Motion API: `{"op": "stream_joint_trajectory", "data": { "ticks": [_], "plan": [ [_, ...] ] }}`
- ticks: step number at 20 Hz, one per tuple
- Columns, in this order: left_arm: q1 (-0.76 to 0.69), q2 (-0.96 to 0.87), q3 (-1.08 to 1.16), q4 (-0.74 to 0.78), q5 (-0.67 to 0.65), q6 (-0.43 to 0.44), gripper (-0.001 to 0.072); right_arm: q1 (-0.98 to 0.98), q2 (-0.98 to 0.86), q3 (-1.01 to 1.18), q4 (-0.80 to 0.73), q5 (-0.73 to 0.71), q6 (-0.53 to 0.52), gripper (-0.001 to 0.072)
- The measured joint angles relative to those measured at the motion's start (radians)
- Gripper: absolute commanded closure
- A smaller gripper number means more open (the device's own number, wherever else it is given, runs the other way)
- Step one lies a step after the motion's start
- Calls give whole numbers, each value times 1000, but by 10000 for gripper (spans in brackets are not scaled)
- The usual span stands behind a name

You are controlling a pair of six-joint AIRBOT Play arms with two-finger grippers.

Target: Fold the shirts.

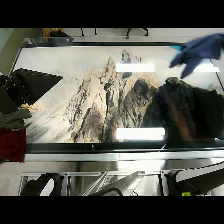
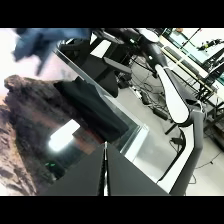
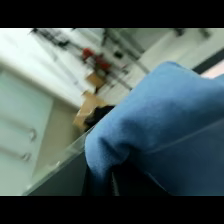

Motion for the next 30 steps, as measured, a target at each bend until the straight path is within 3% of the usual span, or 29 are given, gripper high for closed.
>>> {"op": "stream_joint_trajectory", "data": {
  "ticks": [10,14,18,19,21,22,26,27,28,29,30],
  "plan": [
    [0,-13,0,1,11,2,696,-273,3,5,-347,367,482,691],
    [-10,-53,0,0,-14,3,696,-299,42,5,-573,554,610,691],
    [-58,-110,0,-2,-27,3,696,-306,79,0,-823,708,673,681],
    [-76,-124,0,-2,-29,3,696,-306,82,-7,-871,739,678,636],
    [-114,-149,0,-2,-31,4,696,-307,88,-34,-956,801,687,156],
    [-134,-161,0,-2,-31,5,696,-308,89,-51,-985,827,687,77],
    [-187,-196,0,-2,-34,11,696,-308,92,-99,-1045,884,657,82],
    [-193,-200,0,-2,-34,11,696,-308,93,-103,-1054,892,650,147],
    [-196,-203,1,-4,-34,11,696,-308,95,-106,-1055,895,649,423],
    [-196,-206,6,-6,-34,12,696,-306,95,-108,-1046,894,643,633],
    [-196,-207,15,-7,-34,12,696,-301,96,-110,-1024,889,641,690]
  ]
}}
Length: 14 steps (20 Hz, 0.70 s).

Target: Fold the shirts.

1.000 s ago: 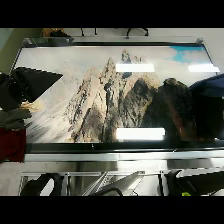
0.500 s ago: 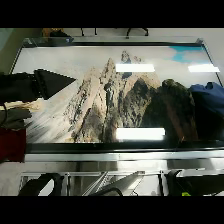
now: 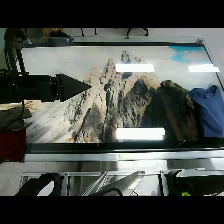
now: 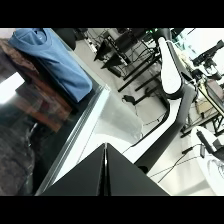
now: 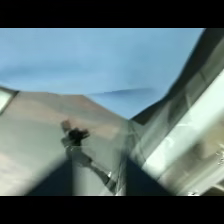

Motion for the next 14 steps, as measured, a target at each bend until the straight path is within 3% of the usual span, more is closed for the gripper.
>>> {"op": "stream_joint_trajectory", "data": {
  "ticks": [4,8,14],
  "plan": [
    [5,-3,72,15,4,0,697,69,13,-3,149,-88,-37,691],
    [-2,28,99,156,44,-66,697,299,59,-51,235,-198,-114,693],
    [-108,239,-231,330,134,-187,697,823,314,-466,269,-418,-249,692]
  ]
}}
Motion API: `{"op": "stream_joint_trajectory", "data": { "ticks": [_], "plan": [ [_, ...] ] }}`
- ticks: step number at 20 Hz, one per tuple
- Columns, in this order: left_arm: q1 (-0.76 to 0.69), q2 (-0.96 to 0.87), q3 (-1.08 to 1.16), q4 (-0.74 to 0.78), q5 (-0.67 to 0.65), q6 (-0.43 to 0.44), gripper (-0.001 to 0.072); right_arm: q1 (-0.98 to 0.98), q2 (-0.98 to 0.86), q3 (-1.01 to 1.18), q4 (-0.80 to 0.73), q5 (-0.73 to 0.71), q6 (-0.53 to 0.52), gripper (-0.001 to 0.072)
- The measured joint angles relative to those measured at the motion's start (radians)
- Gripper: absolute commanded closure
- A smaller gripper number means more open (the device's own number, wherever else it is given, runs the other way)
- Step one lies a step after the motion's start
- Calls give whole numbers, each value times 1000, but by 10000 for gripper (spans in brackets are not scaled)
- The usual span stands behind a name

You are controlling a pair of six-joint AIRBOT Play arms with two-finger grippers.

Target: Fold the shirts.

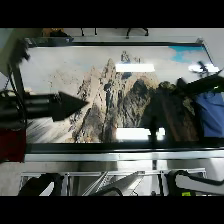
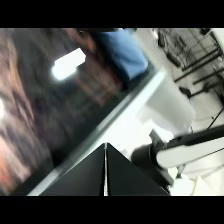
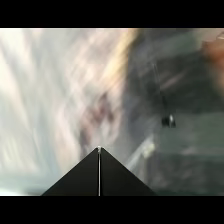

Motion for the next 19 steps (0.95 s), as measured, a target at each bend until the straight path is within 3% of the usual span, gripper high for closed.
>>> {"op": "stream_joint_trajectory", "data": {
  "ticks": [3,7,19],
  "plan": [
    [-81,143,-240,25,68,-45,696,221,174,-269,5,-103,-43,692],
    [-168,283,-456,36,177,-95,696,361,307,-465,4,-186,-75,691],
    [-212,422,-568,36,258,-137,696,412,364,-540,11,-186,-92,691]
  ]
}}
